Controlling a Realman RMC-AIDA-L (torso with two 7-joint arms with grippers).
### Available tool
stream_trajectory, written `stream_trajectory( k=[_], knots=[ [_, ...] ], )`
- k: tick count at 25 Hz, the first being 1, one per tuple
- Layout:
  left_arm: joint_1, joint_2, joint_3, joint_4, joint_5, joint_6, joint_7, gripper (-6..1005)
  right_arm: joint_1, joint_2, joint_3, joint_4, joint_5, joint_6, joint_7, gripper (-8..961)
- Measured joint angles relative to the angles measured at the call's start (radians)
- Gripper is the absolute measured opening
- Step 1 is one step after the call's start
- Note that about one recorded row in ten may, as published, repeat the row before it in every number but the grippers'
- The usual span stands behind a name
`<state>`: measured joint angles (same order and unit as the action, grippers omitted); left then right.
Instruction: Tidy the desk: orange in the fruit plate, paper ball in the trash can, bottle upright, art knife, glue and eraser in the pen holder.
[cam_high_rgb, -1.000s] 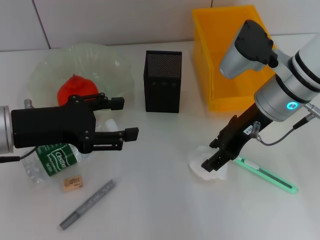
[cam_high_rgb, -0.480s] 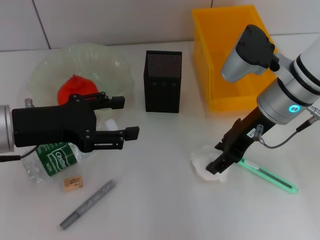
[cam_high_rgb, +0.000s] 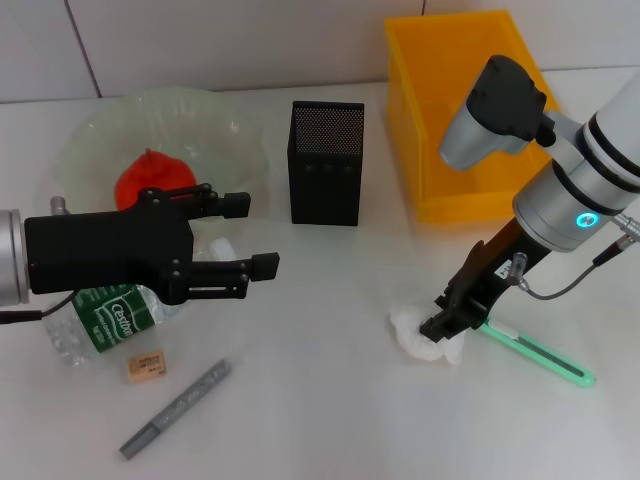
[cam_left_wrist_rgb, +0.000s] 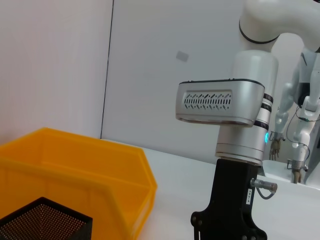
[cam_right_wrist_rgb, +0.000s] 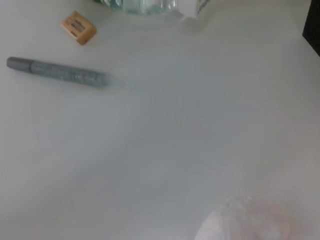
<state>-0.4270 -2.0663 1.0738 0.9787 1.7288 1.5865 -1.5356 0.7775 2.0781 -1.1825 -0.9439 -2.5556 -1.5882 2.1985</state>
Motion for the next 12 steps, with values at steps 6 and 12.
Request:
stream_trajectory(
  k=[6, 12],
  knots=[
    [0.000, 0.000, 0.000, 0.000, 0.000, 0.001, -0.001, 815, 0.002, 0.000, 0.002, 0.005, -0.002, 0.010, 0.000, 268],
    [0.002, 0.000, 0.000, 0.000, 0.000, 0.004, -0.002, 815, 0.000, 0.001, 0.008, 0.005, -0.001, 0.018, 0.001, 253]
  ],
)
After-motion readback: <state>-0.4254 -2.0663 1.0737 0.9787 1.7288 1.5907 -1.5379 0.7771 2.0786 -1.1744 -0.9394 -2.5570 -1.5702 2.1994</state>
